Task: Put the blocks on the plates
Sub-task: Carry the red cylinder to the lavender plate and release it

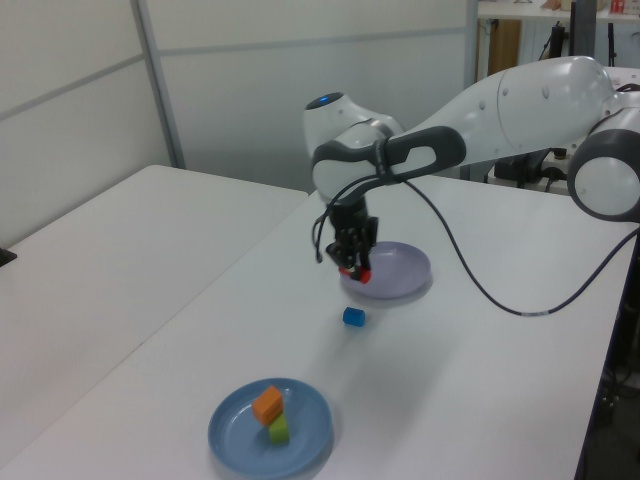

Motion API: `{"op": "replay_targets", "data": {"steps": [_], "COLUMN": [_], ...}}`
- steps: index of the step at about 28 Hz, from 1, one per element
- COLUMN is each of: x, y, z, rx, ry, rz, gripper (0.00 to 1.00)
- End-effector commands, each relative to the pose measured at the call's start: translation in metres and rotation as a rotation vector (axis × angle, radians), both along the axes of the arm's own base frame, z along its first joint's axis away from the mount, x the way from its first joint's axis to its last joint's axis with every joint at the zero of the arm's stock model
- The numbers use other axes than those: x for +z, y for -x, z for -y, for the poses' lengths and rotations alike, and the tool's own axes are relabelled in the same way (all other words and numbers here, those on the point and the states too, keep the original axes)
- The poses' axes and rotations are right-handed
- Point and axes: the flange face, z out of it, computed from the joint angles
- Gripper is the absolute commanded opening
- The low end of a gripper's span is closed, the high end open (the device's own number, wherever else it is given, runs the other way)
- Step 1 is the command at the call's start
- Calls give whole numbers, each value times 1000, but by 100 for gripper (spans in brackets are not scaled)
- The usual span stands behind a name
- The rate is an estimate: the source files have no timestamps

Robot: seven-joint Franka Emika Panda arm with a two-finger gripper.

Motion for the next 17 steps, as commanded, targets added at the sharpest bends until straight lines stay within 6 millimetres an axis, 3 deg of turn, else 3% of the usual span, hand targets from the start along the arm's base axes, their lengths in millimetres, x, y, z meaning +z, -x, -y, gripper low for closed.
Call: {"op": "replay_targets", "data": {"steps": [1,8,12,15,17], "x": [-11,-24,-27,-28,-28], "y": [18,21,20,18,17], "z": [69,83,79,73,68], "rx": [-10,-4,-7,-4,1], "ry": [-24,-46,-53,-55,-57], "rz": [-10,-25,-27,-28,-29], "gripper": [0,0,16,23,34]}}
